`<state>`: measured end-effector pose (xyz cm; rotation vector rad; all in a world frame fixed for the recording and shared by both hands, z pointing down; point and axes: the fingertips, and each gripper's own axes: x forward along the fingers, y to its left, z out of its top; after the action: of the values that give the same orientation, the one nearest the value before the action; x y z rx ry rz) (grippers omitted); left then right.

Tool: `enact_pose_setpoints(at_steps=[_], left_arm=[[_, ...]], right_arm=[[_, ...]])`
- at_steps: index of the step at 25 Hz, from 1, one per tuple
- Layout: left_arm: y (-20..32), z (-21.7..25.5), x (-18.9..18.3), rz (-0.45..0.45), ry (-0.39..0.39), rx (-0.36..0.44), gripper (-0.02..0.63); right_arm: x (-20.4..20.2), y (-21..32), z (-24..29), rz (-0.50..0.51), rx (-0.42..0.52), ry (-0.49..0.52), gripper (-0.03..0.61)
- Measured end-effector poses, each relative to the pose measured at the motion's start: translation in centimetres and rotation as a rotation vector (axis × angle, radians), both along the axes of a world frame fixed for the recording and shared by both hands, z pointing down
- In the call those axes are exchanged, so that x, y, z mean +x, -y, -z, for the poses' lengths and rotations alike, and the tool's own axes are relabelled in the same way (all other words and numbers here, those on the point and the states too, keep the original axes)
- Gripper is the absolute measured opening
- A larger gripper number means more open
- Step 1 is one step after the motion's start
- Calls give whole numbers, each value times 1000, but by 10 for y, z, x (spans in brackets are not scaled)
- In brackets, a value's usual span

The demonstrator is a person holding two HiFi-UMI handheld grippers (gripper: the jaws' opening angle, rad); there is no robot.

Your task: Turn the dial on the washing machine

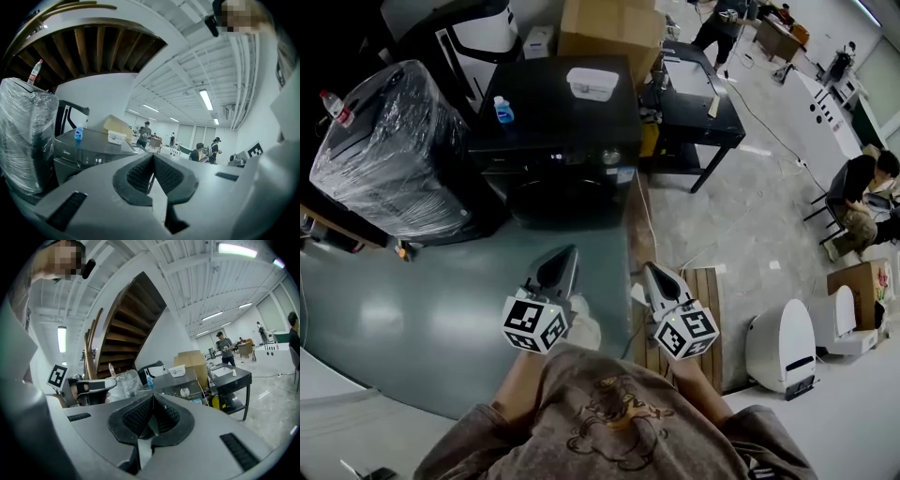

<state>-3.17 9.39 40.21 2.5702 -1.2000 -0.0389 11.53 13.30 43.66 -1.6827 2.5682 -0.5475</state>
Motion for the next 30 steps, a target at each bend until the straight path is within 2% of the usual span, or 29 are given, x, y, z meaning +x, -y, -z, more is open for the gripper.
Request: enact_pose_setpoints(at_steps=[7,13,25,30], left_arm=[[79,5,-6,-61,13,-2,-8],[119,2,-1,-111,19,2,-8],[157,0,10,-73,16,-23,-8],[169,0,11,-51,18,-21,-8]], right_arm=[[-13,79,4,-46,2,-15,2],[-17,119,1,-82,4,-48,2],[-8,166,-5,-49,-16,-93,6],[-10,188,-14,-15,-37,-87,101]])
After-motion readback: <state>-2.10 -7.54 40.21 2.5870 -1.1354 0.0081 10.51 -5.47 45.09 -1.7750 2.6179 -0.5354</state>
